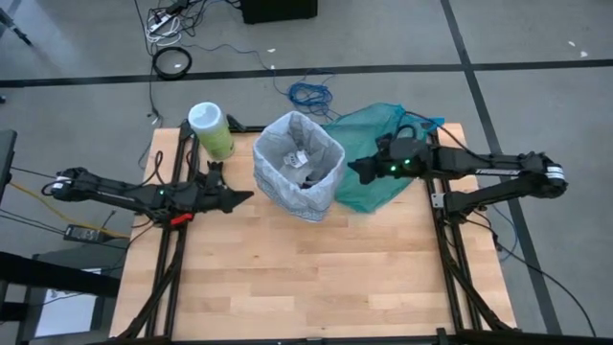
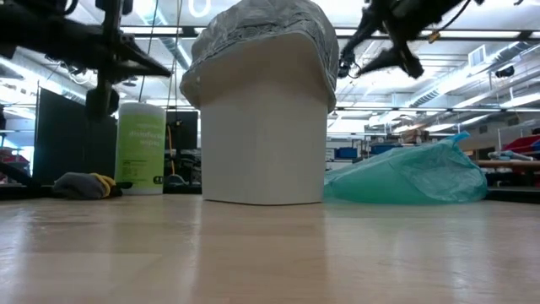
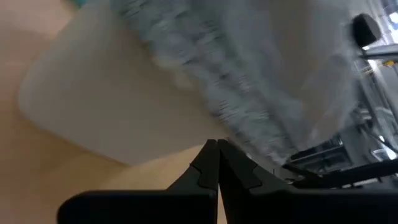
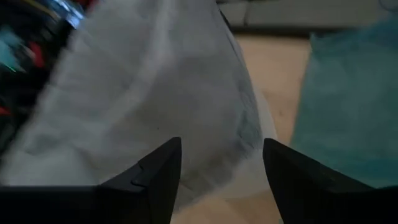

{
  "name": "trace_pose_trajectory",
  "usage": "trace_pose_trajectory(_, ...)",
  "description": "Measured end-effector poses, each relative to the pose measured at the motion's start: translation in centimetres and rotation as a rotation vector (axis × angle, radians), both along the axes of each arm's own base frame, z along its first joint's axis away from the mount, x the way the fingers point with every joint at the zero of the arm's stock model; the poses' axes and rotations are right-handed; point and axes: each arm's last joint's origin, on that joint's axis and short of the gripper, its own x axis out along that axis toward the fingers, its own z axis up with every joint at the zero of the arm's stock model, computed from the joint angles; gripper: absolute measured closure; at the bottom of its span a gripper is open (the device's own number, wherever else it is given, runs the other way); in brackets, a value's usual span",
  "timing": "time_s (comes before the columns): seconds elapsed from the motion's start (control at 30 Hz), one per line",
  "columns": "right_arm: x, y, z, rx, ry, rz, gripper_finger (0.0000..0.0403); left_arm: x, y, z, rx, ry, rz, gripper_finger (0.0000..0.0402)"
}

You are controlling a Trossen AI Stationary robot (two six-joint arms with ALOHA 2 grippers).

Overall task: Place trash/remove bag and relplace
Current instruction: Remove the light blue trash bag from the trash bin

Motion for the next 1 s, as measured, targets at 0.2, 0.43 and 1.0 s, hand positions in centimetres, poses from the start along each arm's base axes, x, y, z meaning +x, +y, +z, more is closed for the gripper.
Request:
trace_pose_trajectory(0.2, 0.5, 0.9, -4.2, 0.068, 0.037, 0.034, 0.0179, 0.0, 0.1, -0.7, -0.037, -0.109, 0.032, 0.0392)
trace_pose_trajectory(0.43, 0.6, 1.8, -6.7, 0.145, -0.089, 0.034, 0.0178, -0.3, 0.6, -1.6, -0.009, -0.260, 0.211, 0.0391)
trace_pose_trajectory(1.0, 0.9, 2.1, -6.4, 0.157, -0.157, 0.070, 0.0178, 0.4, 0.5, -3.9, -0.007, -0.306, 0.218, 0.0273)
